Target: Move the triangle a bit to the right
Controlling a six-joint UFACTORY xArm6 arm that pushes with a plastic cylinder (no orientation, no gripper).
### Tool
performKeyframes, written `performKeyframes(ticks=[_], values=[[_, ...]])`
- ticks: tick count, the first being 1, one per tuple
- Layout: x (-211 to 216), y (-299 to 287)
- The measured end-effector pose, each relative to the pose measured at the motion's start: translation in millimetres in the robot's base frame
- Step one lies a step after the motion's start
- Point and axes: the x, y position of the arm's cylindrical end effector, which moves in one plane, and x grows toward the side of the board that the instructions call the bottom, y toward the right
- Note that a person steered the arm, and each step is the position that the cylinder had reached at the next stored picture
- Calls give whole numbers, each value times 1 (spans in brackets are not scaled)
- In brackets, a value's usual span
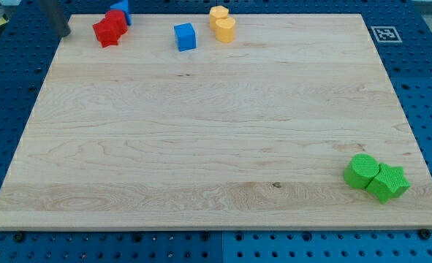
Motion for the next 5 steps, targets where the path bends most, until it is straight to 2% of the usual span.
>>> performKeyframes(ticks=[1, 2, 3, 5], values=[[-20, 30], [-20, 30], [-40, 36], [-42, 44]])
